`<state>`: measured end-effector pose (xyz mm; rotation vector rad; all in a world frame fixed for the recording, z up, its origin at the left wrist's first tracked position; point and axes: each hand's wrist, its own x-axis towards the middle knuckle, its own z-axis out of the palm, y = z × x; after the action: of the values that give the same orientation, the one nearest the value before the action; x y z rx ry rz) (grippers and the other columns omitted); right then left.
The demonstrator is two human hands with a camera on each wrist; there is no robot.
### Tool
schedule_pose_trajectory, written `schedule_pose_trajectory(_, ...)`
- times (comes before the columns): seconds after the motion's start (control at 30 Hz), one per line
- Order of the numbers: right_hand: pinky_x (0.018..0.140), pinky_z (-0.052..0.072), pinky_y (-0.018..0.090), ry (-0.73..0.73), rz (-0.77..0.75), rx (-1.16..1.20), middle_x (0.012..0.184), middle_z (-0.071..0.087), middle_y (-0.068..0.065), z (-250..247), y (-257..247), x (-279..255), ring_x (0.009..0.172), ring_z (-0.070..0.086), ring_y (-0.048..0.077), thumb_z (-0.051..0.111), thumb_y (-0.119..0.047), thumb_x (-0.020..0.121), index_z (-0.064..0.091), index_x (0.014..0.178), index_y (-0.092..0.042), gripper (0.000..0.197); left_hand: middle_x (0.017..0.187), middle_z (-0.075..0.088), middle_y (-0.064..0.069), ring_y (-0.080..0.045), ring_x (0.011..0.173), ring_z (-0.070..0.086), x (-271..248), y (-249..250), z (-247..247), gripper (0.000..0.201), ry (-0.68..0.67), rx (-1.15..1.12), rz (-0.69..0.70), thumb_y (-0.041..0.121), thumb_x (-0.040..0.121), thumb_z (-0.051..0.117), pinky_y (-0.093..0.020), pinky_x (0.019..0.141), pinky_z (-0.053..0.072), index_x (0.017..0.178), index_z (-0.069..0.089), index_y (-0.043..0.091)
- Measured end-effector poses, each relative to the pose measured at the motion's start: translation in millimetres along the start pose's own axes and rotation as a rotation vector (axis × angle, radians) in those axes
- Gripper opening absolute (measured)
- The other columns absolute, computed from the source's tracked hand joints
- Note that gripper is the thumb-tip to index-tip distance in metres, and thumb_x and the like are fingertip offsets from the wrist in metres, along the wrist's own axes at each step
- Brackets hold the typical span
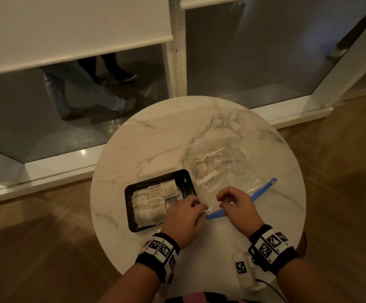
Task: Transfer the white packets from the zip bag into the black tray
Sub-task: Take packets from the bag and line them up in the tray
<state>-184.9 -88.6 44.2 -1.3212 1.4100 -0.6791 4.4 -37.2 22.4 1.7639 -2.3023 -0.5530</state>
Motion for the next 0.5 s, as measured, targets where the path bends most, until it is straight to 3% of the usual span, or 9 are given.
schedule_pose_trajectory(0.13,0.066,0.052,0.022,0.032,0.008,-0.051,0.075,0.07,0.0,-38.0,17.6,-7.2,0.074,0.065,0.012,0.058,0.015,0.079,0.069,0.069,-0.014,0.032,0.128,0.055,0.001,-0.024,0.098,0.057,15.8,37.9,1.3,0.024,-0.031,0.108,0.049,0.045,0.093,0.053,-0.041,0.077,0.049,0.112,0.068,0.04)
schedule_pose_trajectory(0.23,0.074,0.05,0.016,0.004,-0.031,-0.215,0.079,0.071,-0.008,-62.7,29.4,-8.1,0.077,0.065,0.003,0.054,0.014,0.077,0.072,0.071,-0.022,0.041,0.138,0.052,-0.003,-0.031,0.112,0.058,24.8,59.9,3.6,0.019,-0.083,0.153,0.038,0.041,0.089,0.064,-0.048,0.085,0.05,0.107,0.071,0.041)
schedule_pose_trajectory(0.3,0.086,0.051,0.023,-0.031,-0.158,-0.377,0.087,0.073,-0.01,-70.3,32.3,-5.9,0.086,0.066,0.004,0.052,0.009,0.073,0.076,0.082,-0.022,0.041,0.154,0.037,-0.001,-0.031,0.134,0.042,28.2,68.1,1.4,0.026,-0.154,0.163,-0.045,0.038,0.096,0.056,-0.05,0.103,0.037,0.12,0.067,0.038)
schedule_pose_trajectory(0.37,0.094,0.051,0.035,-0.066,-0.334,-0.518,0.096,0.075,-0.007,-74.5,32.0,0.1,0.095,0.067,0.013,0.05,-0.001,0.068,0.078,0.09,-0.02,0.041,0.163,0.022,-0.003,-0.032,0.144,0.028,30.6,74.0,1.3,0.034,-0.207,0.239,-0.076,0.029,0.101,0.051,-0.051,0.112,0.025,0.133,0.059,0.033)
schedule_pose_trajectory(0.43,0.109,0.039,0.041,-0.203,-0.355,-0.72,0.111,0.072,-0.009,-72.3,25.4,4.4,0.11,0.061,0.014,0.046,-0.011,0.072,0.076,0.106,-0.026,0.047,0.163,0.022,-0.007,-0.034,0.143,0.032,33.0,78.9,-2.2,0.044,-0.235,0.327,-0.112,0.019,0.101,0.049,-0.052,0.111,0.027,0.143,0.049,0.031)
schedule_pose_trajectory(0.5,0.121,0.016,0.042,-0.325,-0.282,-0.896,0.123,0.067,-0.012,-60.8,24.6,8.5,0.123,0.053,0.009,0.042,-0.02,0.083,0.066,0.124,-0.032,0.049,0.159,0.029,-0.005,-0.03,0.134,0.045,34.9,77.6,-5.6,0.05,-0.235,0.345,-0.161,0.013,0.101,0.044,-0.048,0.106,0.034,0.148,0.039,0.027)
